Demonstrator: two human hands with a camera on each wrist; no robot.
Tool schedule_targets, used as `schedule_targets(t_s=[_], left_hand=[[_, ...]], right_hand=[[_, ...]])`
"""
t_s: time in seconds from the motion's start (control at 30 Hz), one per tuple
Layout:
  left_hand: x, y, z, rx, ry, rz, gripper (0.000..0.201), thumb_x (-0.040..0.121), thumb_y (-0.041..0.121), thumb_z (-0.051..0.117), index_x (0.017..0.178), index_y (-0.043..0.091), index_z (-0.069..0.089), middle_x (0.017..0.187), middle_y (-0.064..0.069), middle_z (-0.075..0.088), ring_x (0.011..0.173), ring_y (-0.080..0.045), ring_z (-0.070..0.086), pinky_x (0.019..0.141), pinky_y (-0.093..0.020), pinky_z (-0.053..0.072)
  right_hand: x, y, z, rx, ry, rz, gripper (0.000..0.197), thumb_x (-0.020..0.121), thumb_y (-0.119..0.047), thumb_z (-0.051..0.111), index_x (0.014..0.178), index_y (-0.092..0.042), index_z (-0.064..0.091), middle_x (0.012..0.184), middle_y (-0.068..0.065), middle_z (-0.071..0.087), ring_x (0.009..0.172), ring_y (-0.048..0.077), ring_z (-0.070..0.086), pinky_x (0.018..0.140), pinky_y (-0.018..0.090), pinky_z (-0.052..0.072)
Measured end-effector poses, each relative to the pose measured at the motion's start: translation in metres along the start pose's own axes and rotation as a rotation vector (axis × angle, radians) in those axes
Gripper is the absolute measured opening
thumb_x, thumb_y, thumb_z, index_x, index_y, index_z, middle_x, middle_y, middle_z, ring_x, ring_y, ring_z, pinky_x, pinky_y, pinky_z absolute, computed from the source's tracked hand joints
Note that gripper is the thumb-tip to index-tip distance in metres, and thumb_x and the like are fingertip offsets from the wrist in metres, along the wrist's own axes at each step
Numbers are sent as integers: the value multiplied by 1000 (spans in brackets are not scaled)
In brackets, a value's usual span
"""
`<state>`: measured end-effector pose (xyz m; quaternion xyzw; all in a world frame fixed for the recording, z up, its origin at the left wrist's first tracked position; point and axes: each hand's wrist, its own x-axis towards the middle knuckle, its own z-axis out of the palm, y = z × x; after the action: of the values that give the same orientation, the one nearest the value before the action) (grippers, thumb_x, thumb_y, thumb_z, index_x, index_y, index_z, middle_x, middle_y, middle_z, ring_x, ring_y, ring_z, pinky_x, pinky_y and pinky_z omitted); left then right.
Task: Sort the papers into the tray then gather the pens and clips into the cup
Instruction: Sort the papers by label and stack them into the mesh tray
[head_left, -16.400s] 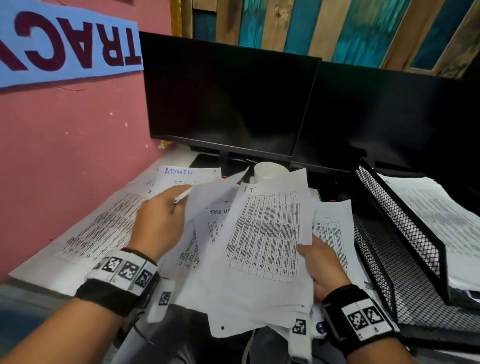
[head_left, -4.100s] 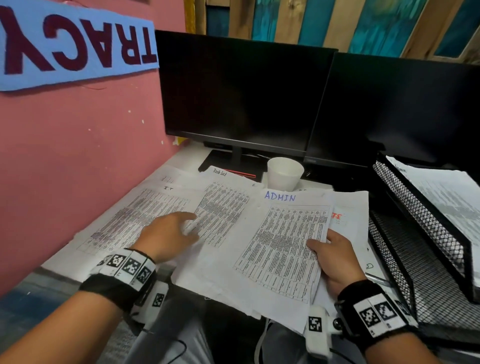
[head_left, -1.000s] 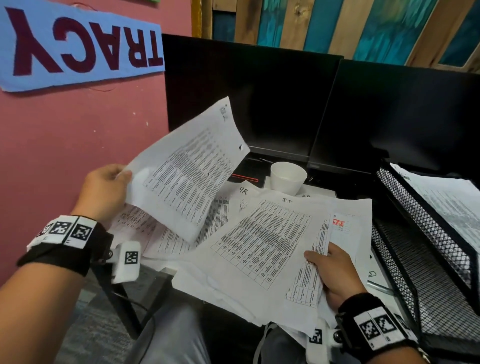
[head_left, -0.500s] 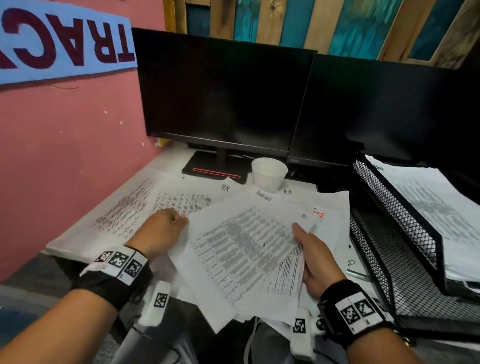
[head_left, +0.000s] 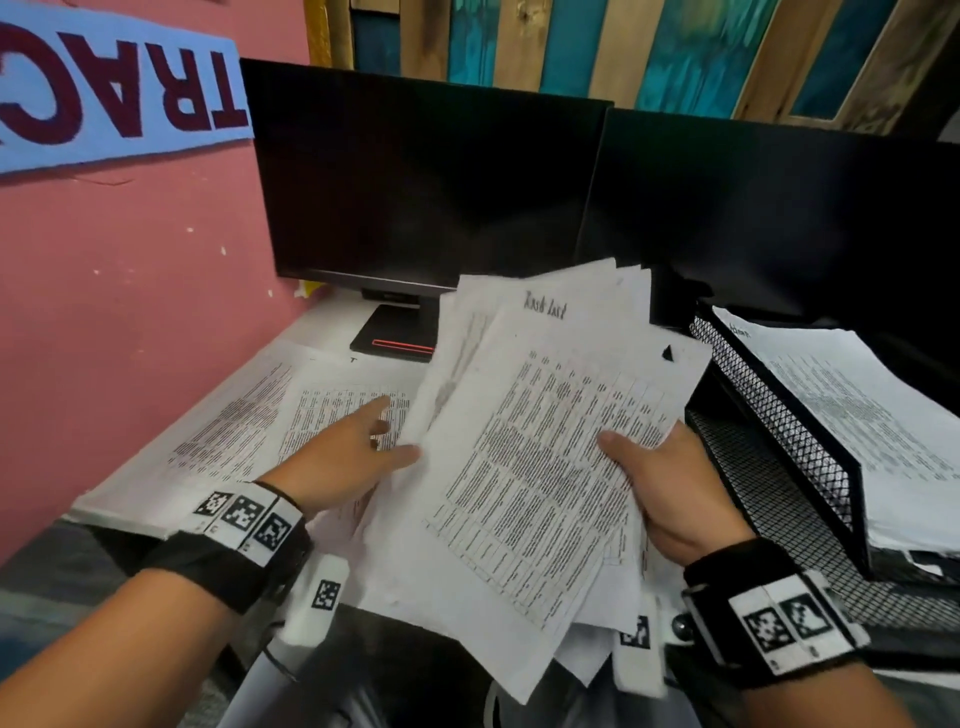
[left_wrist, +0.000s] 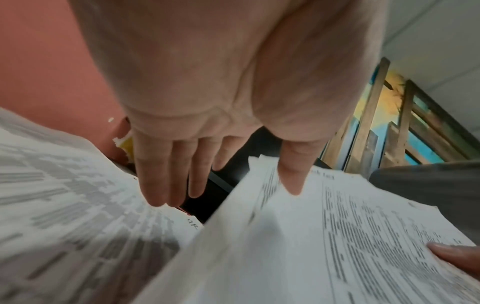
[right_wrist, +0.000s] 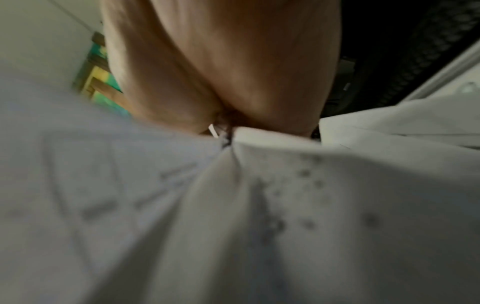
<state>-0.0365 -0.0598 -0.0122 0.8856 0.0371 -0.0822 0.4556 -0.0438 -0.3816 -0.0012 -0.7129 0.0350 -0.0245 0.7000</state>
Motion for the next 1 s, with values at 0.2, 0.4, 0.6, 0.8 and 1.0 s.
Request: schedule_targets(t_s=[0.2, 0.4, 0.6, 0.8, 1.0], left_hand=[[-2, 37, 8, -387, 90, 235, 47, 99, 10, 71, 139, 30, 58, 128, 12, 76, 118, -13, 73, 108, -51, 55], [-16, 69, -2, -365, 377, 494, 43, 102, 2, 59, 133, 33, 61, 120, 22, 73, 112, 8, 68, 90, -10, 52], [-30, 59, -5, -502, 282, 599, 38, 95, 13, 71, 126, 31, 58, 122, 15, 76, 116, -4, 72, 91, -20, 58], [-37, 68, 7, -519, 209, 637, 27, 96, 19, 75, 116, 3, 66, 91, 0, 79, 96, -1, 77, 87, -17, 60], [-23, 78, 9, -826, 234, 574, 44, 97, 35, 63, 132, 7, 66, 127, -12, 76, 117, -31, 73, 94, -39, 61]], right_hand=[[-8, -39, 12, 29, 0, -160, 35, 103, -2, 60, 123, -28, 70, 127, -3, 77, 122, 21, 71, 111, 57, 51], [-11, -64, 26, 74, 84, -274, 40, 102, 2, 54, 128, -26, 67, 125, -5, 77, 120, 17, 72, 108, 53, 55], [-7, -53, 26, 211, 297, -378, 39, 101, -4, 62, 136, -19, 61, 125, -3, 76, 119, 15, 72, 108, 44, 55], [-11, -54, 34, 210, 222, -416, 37, 92, 12, 50, 103, -19, 65, 96, -12, 78, 97, 7, 73, 83, 21, 58], [-7, -53, 32, 174, 203, -373, 42, 96, 11, 47, 113, -24, 63, 103, -18, 77, 102, 2, 72, 90, 21, 57]])
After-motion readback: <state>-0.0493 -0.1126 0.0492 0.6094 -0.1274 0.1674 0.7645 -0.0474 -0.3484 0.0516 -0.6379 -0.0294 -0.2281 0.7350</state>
